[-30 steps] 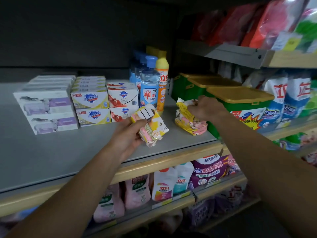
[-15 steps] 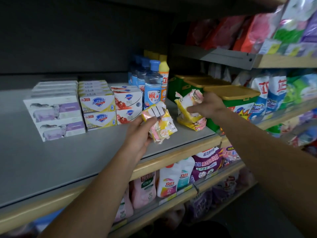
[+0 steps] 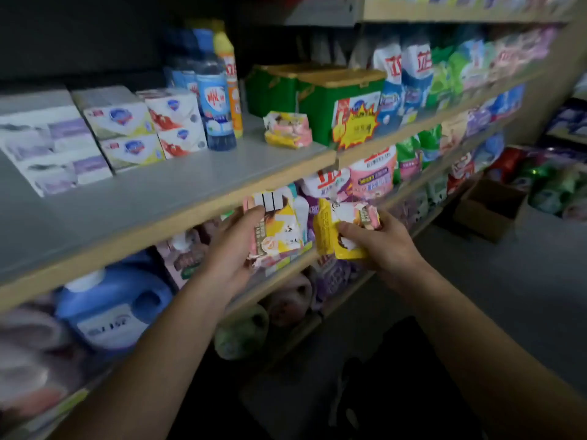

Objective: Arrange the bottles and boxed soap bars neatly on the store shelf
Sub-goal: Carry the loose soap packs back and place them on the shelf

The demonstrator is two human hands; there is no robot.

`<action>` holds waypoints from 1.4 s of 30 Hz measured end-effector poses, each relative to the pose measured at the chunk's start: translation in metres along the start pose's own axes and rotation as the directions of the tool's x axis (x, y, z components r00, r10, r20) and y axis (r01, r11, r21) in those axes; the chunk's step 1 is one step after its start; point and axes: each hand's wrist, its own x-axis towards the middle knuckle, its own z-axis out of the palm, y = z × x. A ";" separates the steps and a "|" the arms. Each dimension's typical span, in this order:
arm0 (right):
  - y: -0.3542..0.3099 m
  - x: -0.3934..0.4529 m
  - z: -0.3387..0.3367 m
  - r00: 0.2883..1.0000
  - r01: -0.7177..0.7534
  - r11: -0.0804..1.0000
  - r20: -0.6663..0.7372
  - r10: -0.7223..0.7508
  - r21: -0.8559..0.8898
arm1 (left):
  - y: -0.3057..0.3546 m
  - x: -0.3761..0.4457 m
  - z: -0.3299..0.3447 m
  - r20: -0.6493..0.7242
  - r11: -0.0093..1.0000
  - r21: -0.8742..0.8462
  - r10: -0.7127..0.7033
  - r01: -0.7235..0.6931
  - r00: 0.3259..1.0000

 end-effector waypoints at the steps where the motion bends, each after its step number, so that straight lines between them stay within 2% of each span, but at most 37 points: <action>1: 0.015 -0.015 -0.009 0.999 -0.046 0.999 -0.006 0.046 0.028 | -0.013 -0.012 0.001 -0.021 0.999 -0.018 -0.051 0.051 0.998; 6: 0.084 -0.073 -0.043 0.969 -0.236 0.956 -0.024 0.244 0.172 | -0.079 -0.057 0.001 -0.072 0.950 -0.165 -0.279 0.264 0.958; 10: 0.123 -0.101 -0.061 0.917 -0.387 0.896 -0.010 0.398 0.217 | -0.121 -0.083 -0.009 -0.157 0.933 -0.164 -0.345 0.320 0.925; 13: 0.148 -0.104 -0.066 0.891 -0.443 0.875 -0.014 0.454 0.193 | -0.145 -0.089 -0.020 -0.181 0.927 -0.147 -0.368 0.345 0.912; 17: 0.174 -0.091 -0.068 0.855 -0.505 0.839 -0.016 0.519 0.202 | -0.167 -0.077 -0.031 -0.291 0.913 -0.092 -0.406 0.397 0.866; 22: 0.201 -0.053 -0.063 0.801 -0.581 0.790 -0.038 0.598 0.196 | -0.193 -0.036 -0.030 -0.375 0.870 -0.111 -0.484 0.480 0.791; 26: 0.218 -0.018 -0.060 0.753 -0.604 0.778 -0.195 0.628 0.171 | -0.220 0.016 -0.034 -0.402 0.821 -0.054 -0.539 0.568 0.740; 30: 0.189 0.008 -0.066 0.696 -0.643 0.753 -0.303 0.651 0.140 | -0.213 0.058 -0.010 -0.372 0.756 -0.041 -0.618 0.653 0.693; 34: 0.116 0.013 -0.091 0.611 -0.696 0.694 -0.355 0.707 0.184 | -0.167 0.085 0.042 -0.332 0.650 0.032 -0.710 0.760 0.621; 36: 0.076 0.011 -0.111 0.576 -0.693 0.687 -0.406 0.709 0.218 | -0.140 0.096 0.076 -0.309 0.597 0.126 -0.736 0.792 0.603; 39: 0.022 0.003 -0.146 0.541 -0.660 0.698 -0.469 0.698 0.278 | -0.106 0.113 0.135 -0.269 0.532 0.309 -0.746 0.788 0.609; 42: -0.017 -0.007 -0.188 0.517 -0.609 0.721 -0.525 0.676 0.330 | -0.090 0.124 0.198 -0.202 0.496 0.508 -0.726 0.704 0.657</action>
